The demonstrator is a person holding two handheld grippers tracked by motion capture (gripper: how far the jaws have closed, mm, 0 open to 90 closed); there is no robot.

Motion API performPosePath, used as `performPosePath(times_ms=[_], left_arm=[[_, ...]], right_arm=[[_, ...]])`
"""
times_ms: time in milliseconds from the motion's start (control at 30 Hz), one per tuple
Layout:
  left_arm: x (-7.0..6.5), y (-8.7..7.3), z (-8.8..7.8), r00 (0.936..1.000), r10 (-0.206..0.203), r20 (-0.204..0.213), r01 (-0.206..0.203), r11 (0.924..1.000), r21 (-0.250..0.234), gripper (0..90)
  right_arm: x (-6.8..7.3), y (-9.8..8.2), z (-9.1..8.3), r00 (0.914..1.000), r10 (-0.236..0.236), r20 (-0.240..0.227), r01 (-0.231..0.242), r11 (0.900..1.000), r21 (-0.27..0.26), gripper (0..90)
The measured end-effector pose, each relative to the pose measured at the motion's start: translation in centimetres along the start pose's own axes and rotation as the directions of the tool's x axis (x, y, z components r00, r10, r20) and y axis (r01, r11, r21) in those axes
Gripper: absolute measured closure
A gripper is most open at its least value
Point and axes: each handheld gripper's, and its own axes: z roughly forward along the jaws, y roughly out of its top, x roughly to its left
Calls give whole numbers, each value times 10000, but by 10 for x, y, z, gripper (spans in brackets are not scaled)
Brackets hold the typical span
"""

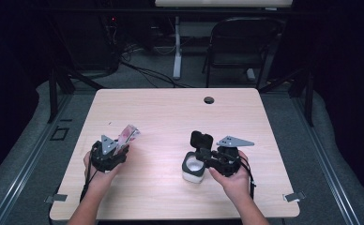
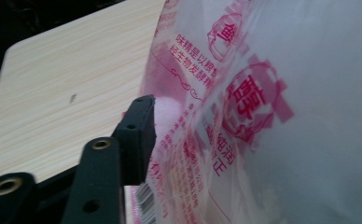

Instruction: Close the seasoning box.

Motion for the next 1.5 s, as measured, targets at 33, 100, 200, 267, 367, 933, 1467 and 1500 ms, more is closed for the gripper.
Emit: performPosePath(times_ms=[33, 100, 200, 267, 367, 933, 1467, 1500], left_arm=[[0, 0, 0, 10000, 0, 0, 0, 10000, 0, 457], [-1, 0, 1, 9997, -84, 247, 86, 9999, -87, 425], [-1, 0, 1, 9990, -83, 446, 89, 9999, -120, 403], [-2, 0, 0, 9985, -138, 533, 148, 9997, -176, 399], [-4, 2, -2, 9979, -86, 646, 101, 9997, -223, 394], [-37, 9, -1, 9815, 768, 1753, -736, 9970, -246, 364], [-56, -3, 10, 9696, 980, 2240, -1041, 9944, 159, 364], [-56, -3, 10, 9696, 980, 2240, -1041, 9944, 159, 364]], right_arm=[[0, 0, 0, 10000, 0, 0, 0, 10000, 0, 692], [0, 0, 0, 10000, -7, 4, 7, 10000, -10, 688], [0, 0, 0, 10000, 20, 9, -20, 10000, -43, 681], [0, 0, 0, 10000, 15, 55, -14, 10000, -31, 671], [-1, 0, 0, 10000, 23, 84, -22, 10000, -51, 655], [-10, 5, -14, 9979, -97, 637, 115, 9995, -284, 628], [-30, 4, -11, 9929, 436, 1111, -410, 9988, -255, 613], [-30, 4, -11, 9929, 436, 1111, -410, 9988, -255, 613]])
